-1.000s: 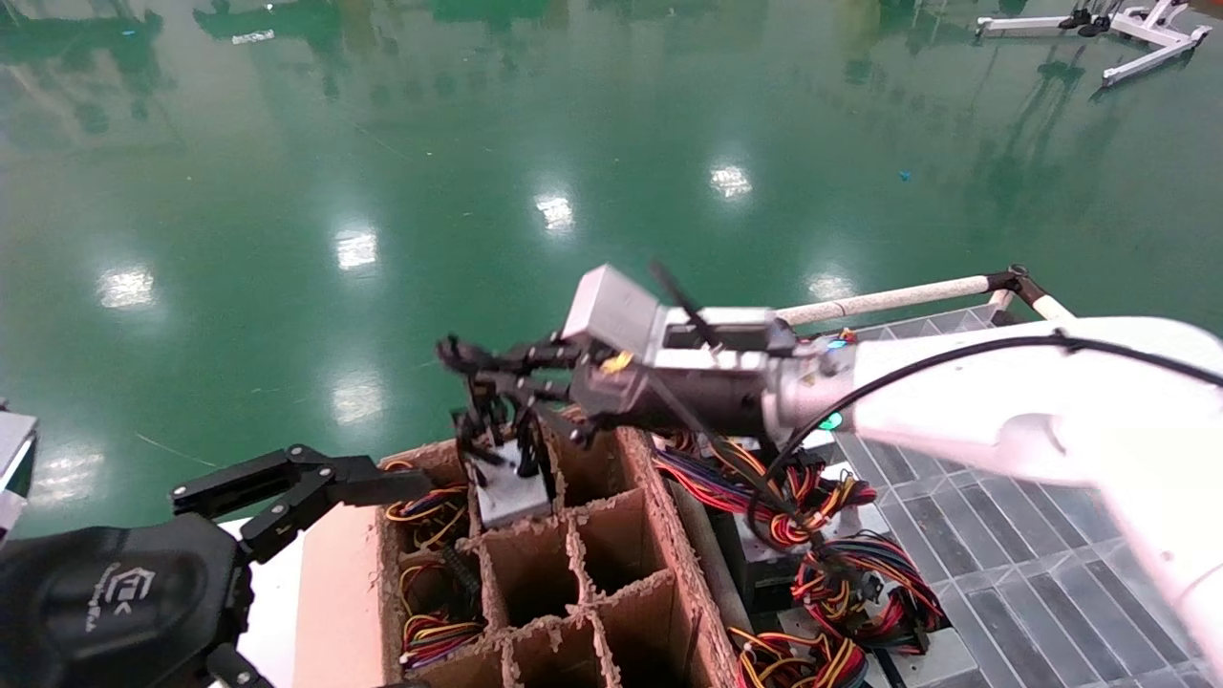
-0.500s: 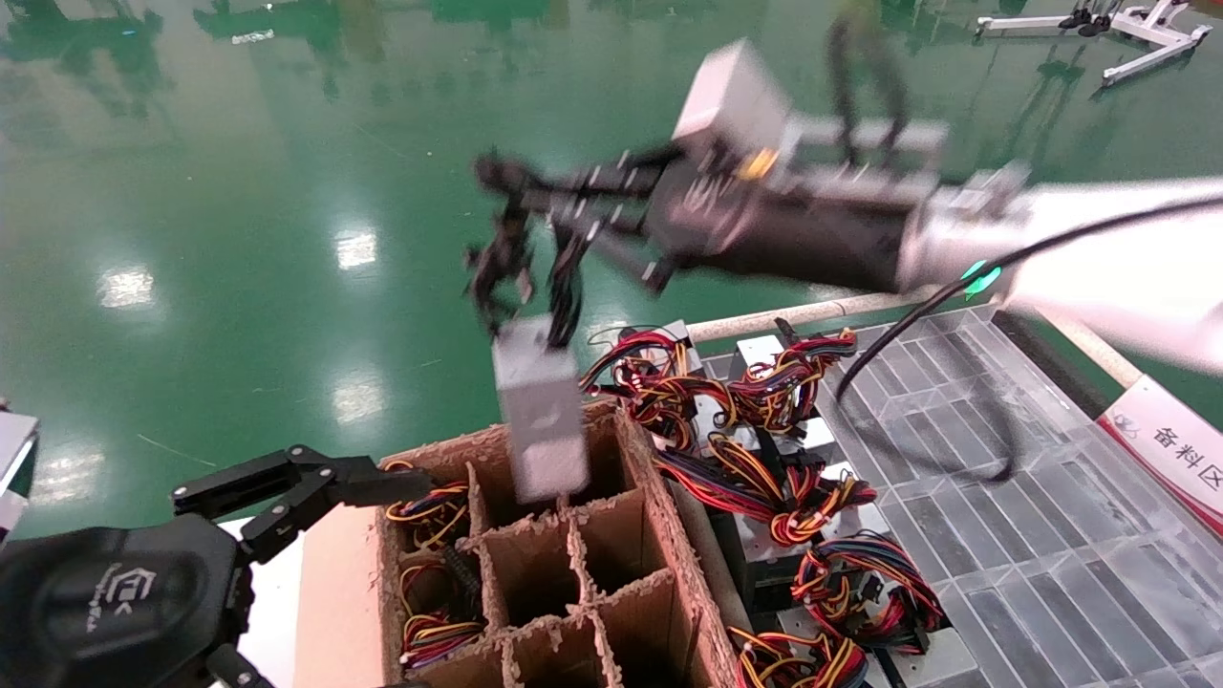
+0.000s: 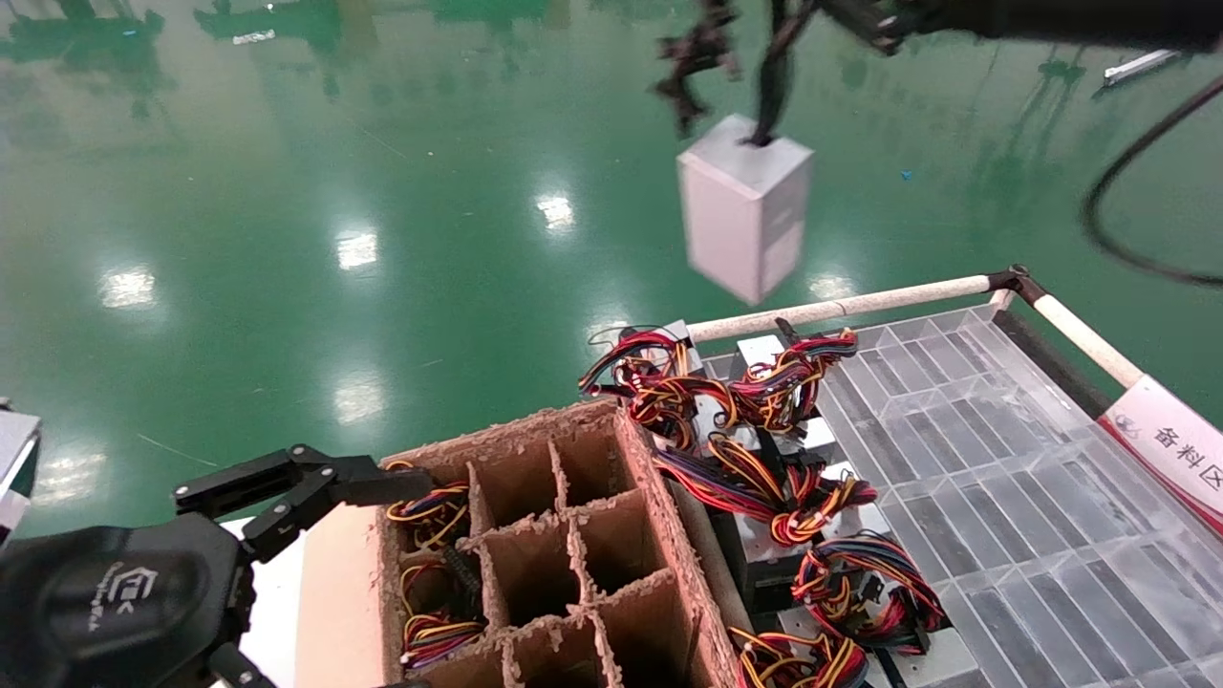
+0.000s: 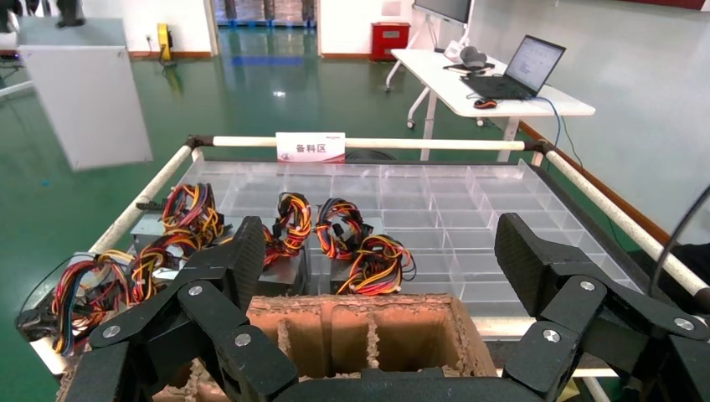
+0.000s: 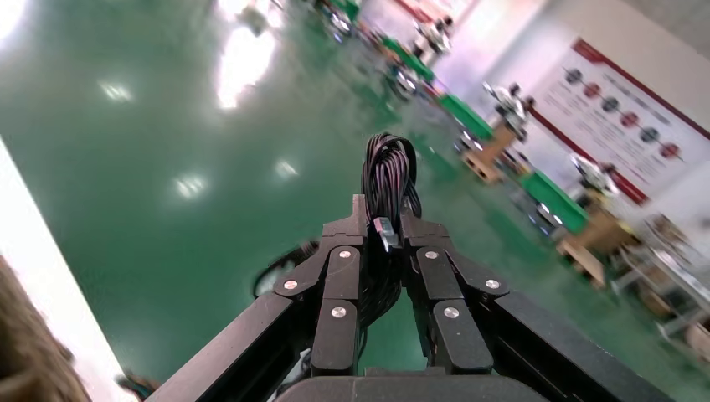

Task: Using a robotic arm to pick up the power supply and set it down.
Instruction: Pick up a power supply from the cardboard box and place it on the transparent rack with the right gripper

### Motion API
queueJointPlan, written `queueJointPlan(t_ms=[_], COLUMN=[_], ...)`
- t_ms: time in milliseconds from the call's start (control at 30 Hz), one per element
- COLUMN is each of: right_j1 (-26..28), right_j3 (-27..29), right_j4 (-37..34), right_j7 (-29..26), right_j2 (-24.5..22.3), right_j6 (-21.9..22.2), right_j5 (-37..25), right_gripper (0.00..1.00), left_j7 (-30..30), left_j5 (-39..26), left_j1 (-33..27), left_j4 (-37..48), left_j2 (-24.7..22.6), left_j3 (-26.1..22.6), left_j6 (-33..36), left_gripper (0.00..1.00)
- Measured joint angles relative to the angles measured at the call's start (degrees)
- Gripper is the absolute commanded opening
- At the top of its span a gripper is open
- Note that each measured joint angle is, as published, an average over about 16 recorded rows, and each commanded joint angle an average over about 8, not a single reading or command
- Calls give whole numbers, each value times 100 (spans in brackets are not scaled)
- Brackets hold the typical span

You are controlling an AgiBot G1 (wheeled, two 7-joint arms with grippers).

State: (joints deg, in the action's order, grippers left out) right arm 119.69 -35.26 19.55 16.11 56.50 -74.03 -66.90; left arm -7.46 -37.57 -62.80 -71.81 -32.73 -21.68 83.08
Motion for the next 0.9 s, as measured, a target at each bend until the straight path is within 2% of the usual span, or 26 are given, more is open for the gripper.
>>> queueJointPlan(t_ms=[167,367,900], right_j1=[403,637,462], right_j3=[-154,-325,-486], right_j4=[-553,-1079,-1875], right_j7=[210,414,643], right_j2=[-146,-319,-715], right_j6=[-87,-206,-336], right_j5=[-306,-597,-843], right_gripper=[0,0,0], left_j7=[0,0,0], left_j5=[0,0,0], left_j1=[0,0,0], left_j4=[0,0,0], left_j2=[0,0,0], left_j3=[0,0,-1], left_j6=[0,0,0], left_gripper=[100,100,100])
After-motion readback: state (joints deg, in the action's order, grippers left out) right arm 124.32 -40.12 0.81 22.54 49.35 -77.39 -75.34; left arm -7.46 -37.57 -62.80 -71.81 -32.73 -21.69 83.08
